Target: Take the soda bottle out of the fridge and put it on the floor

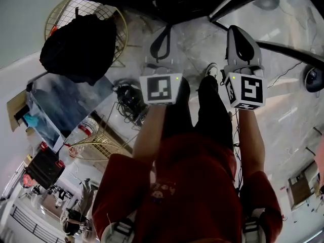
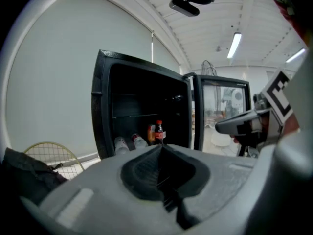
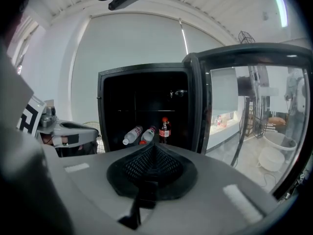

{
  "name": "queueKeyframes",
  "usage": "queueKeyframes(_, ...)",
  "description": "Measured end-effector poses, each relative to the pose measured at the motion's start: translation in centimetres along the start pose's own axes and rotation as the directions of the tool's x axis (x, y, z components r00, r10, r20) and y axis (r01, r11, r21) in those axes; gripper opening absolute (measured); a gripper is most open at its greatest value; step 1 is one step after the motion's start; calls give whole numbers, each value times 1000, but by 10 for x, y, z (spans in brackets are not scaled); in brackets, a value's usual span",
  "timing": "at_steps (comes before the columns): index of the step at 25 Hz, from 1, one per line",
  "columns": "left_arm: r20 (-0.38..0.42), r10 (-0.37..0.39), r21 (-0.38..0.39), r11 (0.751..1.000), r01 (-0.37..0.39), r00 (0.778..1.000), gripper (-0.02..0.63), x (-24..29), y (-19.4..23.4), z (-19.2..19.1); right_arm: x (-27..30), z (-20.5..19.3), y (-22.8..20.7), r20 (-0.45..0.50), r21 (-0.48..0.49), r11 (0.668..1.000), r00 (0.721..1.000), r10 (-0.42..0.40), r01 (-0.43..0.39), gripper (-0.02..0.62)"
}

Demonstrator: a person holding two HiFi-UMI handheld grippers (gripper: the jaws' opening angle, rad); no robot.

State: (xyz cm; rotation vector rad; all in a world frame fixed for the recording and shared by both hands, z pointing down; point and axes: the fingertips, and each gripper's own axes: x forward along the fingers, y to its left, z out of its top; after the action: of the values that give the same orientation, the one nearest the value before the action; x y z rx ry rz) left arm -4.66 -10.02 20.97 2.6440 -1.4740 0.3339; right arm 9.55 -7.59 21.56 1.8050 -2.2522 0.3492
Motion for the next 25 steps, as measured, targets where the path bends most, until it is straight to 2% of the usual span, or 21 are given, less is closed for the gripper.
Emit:
queueKeyframes(3, -29, 19, -20, 1000, -20, 999, 0, 2, 1, -26, 9, -23, -2, -2, 6, 1000, 1000, 7, -7, 0)
queueKeyframes(6, -61, 31, 1, 1000, -31, 998, 0, 10, 0, -54, 22, -49, -9, -5, 17, 1000, 1000, 15, -15, 0)
queueKeyframes(11, -34, 31, -5, 999, -32, 999, 0, 31, -7, -94, 40, -89, -18, -15, 4, 1000, 1000, 19, -19, 0)
queueKeyframes(16, -52, 35, -5, 999, -35, 998, 0, 57, 1, -140, 59, -123, -20, -22, -23, 1000, 1000, 16, -17, 0)
queueKeyframes(21, -50, 42, -49, 998, -44, 998, 0, 58, 8, -161, 71, -153, -18, -32, 4, 1000, 999, 6, -5, 0)
queueKeyframes(25, -75, 15, -33, 999, -17, 997, 0, 51, 9, -175, 76, -168, -12, -32, 32, 999, 999, -2, 3, 0)
